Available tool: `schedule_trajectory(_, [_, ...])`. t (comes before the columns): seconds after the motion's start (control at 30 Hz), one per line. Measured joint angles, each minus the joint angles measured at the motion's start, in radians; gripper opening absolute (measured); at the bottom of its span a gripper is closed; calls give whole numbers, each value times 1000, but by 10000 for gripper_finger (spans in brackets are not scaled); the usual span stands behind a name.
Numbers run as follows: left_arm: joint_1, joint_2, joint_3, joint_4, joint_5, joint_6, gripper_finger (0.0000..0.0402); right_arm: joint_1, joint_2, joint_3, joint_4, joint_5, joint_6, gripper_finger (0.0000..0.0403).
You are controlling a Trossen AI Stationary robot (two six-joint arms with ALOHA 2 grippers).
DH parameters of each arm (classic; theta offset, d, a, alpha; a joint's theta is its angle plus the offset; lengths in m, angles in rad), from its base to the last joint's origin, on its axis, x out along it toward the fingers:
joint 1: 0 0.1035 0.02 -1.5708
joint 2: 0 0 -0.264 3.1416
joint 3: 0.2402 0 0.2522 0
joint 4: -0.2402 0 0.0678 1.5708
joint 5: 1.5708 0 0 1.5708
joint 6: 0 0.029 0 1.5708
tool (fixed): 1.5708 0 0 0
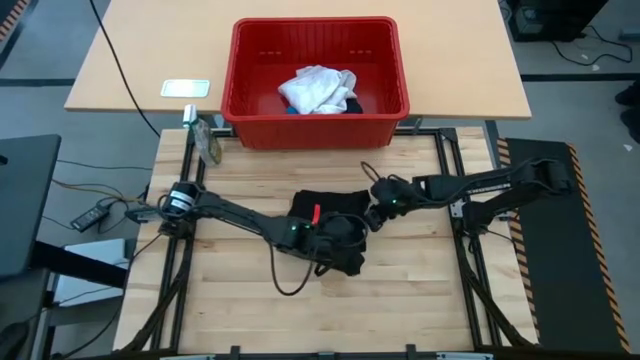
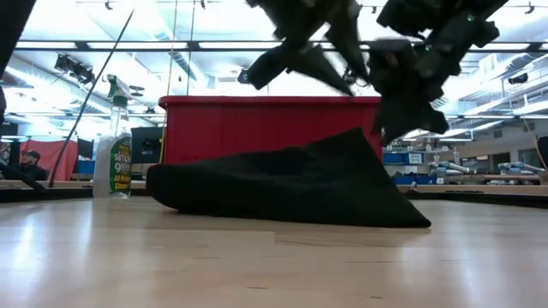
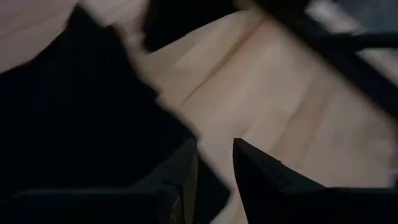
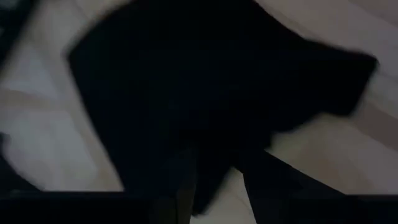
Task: Fold laundry
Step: Fold the black shirt on the table
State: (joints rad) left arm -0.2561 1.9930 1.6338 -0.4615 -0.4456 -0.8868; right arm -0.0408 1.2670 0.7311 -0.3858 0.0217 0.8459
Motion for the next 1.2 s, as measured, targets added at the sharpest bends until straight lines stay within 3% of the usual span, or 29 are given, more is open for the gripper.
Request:
schedule_trajectory(0.23, [-15, 0, 0, -56, 6, -45, 105, -13, 79, 0, 11, 103, 27, 134])
schedule_trajectory(0.57, [-44, -3, 0, -100, 46, -124, 105, -55, 236, 0, 179, 64, 39, 126])
schedule_trajectory(0.63, [-42, -3, 0, -111, 73, -125, 105, -61, 268, 0, 217, 24, -3, 105])
schedule_trajectory(0.77, [-39, -3, 0, -122, 85, -126, 105, -66, 291, 0, 283, -151, -147, 16])
schedule_trajectory(1.0, [-39, -37, 0, -161, 127, -90, 105, 10, 106, 0, 261, -283, -186, 5])
schedule_trajectory(1.2, [-38, -125, 2, -203, 125, -36, 105, 67, -133, 1, 256, -274, -116, 3])
